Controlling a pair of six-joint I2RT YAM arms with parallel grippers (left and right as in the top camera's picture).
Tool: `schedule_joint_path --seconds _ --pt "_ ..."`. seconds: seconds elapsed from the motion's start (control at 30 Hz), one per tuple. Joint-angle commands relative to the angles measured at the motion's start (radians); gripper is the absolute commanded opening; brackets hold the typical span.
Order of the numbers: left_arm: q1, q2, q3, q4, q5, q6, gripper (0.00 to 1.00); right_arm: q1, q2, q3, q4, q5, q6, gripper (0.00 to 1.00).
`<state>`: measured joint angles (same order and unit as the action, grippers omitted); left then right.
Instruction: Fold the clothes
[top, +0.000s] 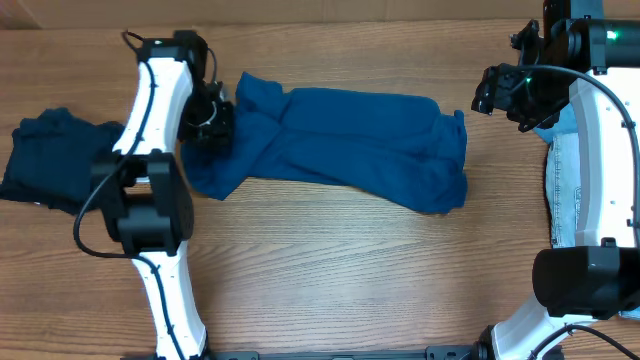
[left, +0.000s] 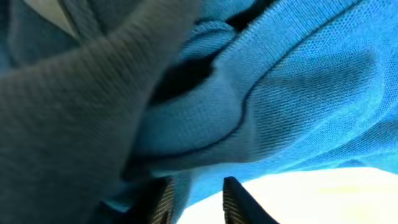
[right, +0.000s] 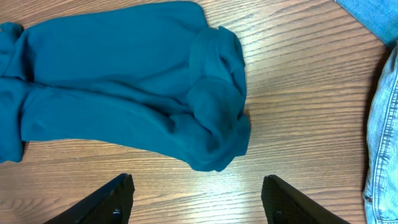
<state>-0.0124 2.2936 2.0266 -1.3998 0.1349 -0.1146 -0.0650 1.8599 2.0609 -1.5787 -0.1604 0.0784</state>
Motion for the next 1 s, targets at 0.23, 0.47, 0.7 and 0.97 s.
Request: schedule_joint_path --seconds 0.23,0.47,0.7,0.97 --pt "0.013 -0.029 0.005 -0.04 -0.146 -0.085 0.3 -0.003 -0.013 0.02 0.002 0.0 0.001 0.7" --pt "0.074 -0.061 0.005 0.018 -0.142 -0.038 0.4 -0.003 -0.013 0.02 0.006 0.002 0.001 0.7" --pt "0.059 -0.024 0.005 0.143 0.036 0.014 0.42 -0.003 -0.013 0.02 0.006 0.002 0.001 0.7" --pt "0.038 -0.024 -0.055 0.083 0.014 -0.089 0.36 -0.003 -0.013 0.02 0.001 0.002 0.0 0.69"
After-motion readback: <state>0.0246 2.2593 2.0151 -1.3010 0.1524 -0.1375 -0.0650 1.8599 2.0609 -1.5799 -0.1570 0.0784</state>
